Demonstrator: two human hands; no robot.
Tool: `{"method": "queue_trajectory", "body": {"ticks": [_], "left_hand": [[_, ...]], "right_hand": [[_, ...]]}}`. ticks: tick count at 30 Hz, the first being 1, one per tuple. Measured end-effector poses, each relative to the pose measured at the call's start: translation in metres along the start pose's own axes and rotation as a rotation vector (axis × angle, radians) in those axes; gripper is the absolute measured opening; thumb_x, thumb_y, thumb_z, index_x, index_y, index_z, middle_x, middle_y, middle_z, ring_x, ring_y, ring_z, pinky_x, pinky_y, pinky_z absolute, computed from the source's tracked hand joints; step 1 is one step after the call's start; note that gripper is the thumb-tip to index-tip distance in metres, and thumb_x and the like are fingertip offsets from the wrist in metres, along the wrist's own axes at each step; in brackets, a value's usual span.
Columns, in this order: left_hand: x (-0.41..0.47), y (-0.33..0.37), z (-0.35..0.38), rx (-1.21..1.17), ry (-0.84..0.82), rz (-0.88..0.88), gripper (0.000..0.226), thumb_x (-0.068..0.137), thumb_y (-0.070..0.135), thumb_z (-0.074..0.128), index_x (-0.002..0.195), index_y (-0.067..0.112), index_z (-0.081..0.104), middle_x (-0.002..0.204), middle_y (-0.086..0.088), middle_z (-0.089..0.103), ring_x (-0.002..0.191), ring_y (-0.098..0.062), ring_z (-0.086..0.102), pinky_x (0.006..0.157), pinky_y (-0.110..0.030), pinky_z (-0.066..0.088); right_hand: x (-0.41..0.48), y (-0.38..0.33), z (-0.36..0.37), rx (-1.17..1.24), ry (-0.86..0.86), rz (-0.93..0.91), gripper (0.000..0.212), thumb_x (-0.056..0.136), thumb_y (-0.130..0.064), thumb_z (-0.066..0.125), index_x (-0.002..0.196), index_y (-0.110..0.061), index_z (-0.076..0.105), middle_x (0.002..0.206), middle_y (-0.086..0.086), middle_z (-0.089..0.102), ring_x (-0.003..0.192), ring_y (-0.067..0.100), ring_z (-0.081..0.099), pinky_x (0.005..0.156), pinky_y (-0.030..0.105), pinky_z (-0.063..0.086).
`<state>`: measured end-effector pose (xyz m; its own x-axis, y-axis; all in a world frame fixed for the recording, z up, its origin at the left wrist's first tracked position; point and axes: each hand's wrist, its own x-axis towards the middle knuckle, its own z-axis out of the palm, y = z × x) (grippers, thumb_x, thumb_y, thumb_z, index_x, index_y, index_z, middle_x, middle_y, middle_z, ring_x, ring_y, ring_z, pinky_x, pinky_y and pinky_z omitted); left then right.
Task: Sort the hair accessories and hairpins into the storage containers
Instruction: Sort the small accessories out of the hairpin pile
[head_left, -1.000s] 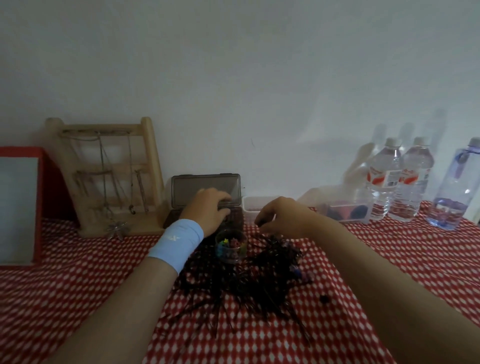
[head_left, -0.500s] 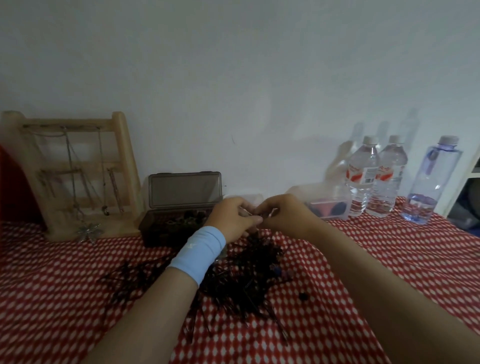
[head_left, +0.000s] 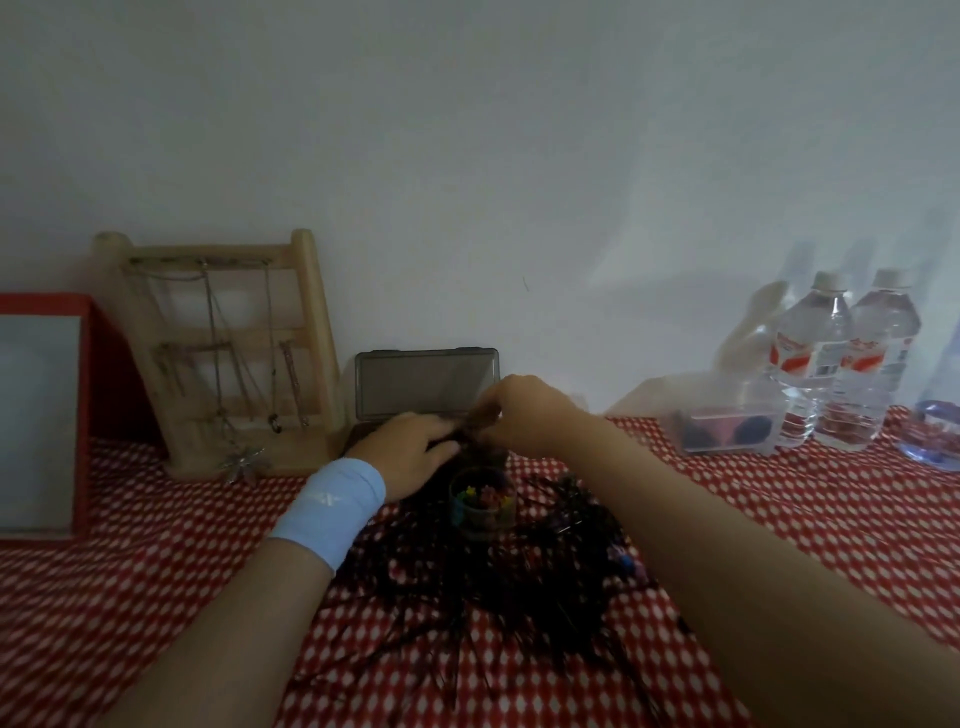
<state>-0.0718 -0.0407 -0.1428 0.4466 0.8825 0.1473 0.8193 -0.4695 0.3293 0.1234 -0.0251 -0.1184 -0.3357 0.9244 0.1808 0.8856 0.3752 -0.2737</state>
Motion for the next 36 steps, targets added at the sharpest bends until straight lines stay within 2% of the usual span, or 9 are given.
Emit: {"method": "queue_trajectory", "body": {"ticks": [7, 10, 14, 20, 23, 26, 30, 33, 36], "left_hand": [[-0.011, -0.025, -0.004, 0.143, 0.203, -0.056, 0.040, 0.100, 0.038, 0.044, 0.135, 0.020, 0.055, 0.136, -0.001, 0.051, 0.122, -0.021, 0.049, 0.100, -0.031, 0.040], [-0.015, -0.023, 0.002, 0.054, 0.023, 0.006, 0.044, 0.100, 0.043, 0.040, 0.140, 0.026, 0.046, 0.137, 0.001, 0.050, 0.126, -0.020, 0.046, 0.103, -0.037, 0.040], [-0.023, -0.030, -0.002, 0.205, -0.100, -0.095, 0.055, 0.101, 0.051, 0.030, 0.151, 0.027, 0.032, 0.159, 0.005, 0.024, 0.143, -0.020, 0.027, 0.116, -0.038, 0.026], [-0.025, -0.018, -0.005, 0.181, -0.062, -0.071, 0.052, 0.097, 0.057, 0.033, 0.142, 0.031, 0.041, 0.138, 0.003, 0.053, 0.122, -0.020, 0.052, 0.102, -0.040, 0.041], [-0.020, -0.018, -0.013, 0.170, -0.060, -0.095, 0.061, 0.090, 0.068, 0.030, 0.143, 0.038, 0.038, 0.141, 0.004, 0.051, 0.128, -0.023, 0.047, 0.106, -0.046, 0.037], [-0.014, 0.003, -0.023, 0.268, 0.006, -0.112, 0.059, 0.096, 0.057, 0.039, 0.150, 0.033, 0.030, 0.152, 0.003, 0.038, 0.137, -0.024, 0.034, 0.113, -0.046, 0.026], [-0.002, 0.054, -0.023, 0.108, 0.187, 0.023, 0.041, 0.098, 0.039, 0.048, 0.137, 0.024, 0.051, 0.130, -0.001, 0.056, 0.120, -0.022, 0.050, 0.103, -0.036, 0.039], [0.007, 0.095, -0.004, -0.098, 0.139, 0.104, 0.027, 0.098, 0.024, 0.052, 0.121, 0.021, 0.065, 0.115, 0.002, 0.066, 0.102, -0.014, 0.061, 0.092, -0.028, 0.048], [0.018, 0.122, 0.023, -0.078, 0.070, 0.128, 0.025, 0.096, 0.019, 0.053, 0.114, 0.021, 0.070, 0.114, -0.003, 0.069, 0.105, -0.021, 0.062, 0.094, -0.031, 0.048]], "right_hand": [[0.017, -0.021, 0.013, -0.079, -0.095, -0.061, 0.020, 0.088, -0.030, 0.070, 0.105, -0.023, 0.078, 0.093, -0.002, 0.073, 0.089, 0.019, 0.066, 0.082, 0.032, 0.054], [0.023, -0.034, 0.015, -0.041, -0.145, -0.110, 0.018, 0.089, -0.027, 0.067, 0.102, -0.020, 0.079, 0.088, 0.000, 0.071, 0.083, 0.019, 0.064, 0.076, 0.029, 0.051], [0.023, -0.032, 0.009, 0.038, -0.121, -0.095, 0.022, 0.087, -0.023, 0.072, 0.108, -0.023, 0.078, 0.103, -0.005, 0.074, 0.093, 0.011, 0.065, 0.082, 0.023, 0.048], [0.016, -0.034, 0.013, 0.002, -0.253, -0.163, 0.027, 0.094, -0.018, 0.062, 0.117, -0.026, 0.073, 0.107, -0.008, 0.071, 0.090, 0.009, 0.060, 0.081, 0.022, 0.044], [0.005, -0.019, -0.012, 0.058, -0.079, -0.153, 0.027, 0.092, -0.013, 0.064, 0.113, -0.025, 0.076, 0.109, -0.008, 0.073, 0.089, 0.002, 0.059, 0.082, 0.016, 0.044], [-0.016, 0.010, -0.040, 0.172, 0.059, -0.095, 0.020, 0.092, -0.010, 0.068, 0.100, -0.025, 0.078, 0.096, -0.011, 0.075, 0.077, 0.000, 0.068, 0.078, 0.014, 0.053], [-0.050, 0.050, -0.052, 0.223, 0.039, 0.012, 0.020, 0.091, -0.010, 0.070, 0.093, -0.029, 0.077, 0.084, -0.019, 0.071, 0.068, -0.001, 0.070, 0.075, 0.017, 0.055], [-0.067, 0.067, -0.037, 0.172, -0.040, 0.087, 0.016, 0.090, -0.018, 0.071, 0.094, -0.032, 0.078, 0.091, -0.015, 0.073, 0.076, -0.001, 0.067, 0.083, 0.023, 0.054], [-0.079, 0.083, -0.022, 0.094, -0.051, 0.094, 0.015, 0.090, -0.022, 0.070, 0.099, -0.031, 0.079, 0.093, -0.014, 0.072, 0.079, 0.001, 0.061, 0.080, 0.019, 0.045]]}}
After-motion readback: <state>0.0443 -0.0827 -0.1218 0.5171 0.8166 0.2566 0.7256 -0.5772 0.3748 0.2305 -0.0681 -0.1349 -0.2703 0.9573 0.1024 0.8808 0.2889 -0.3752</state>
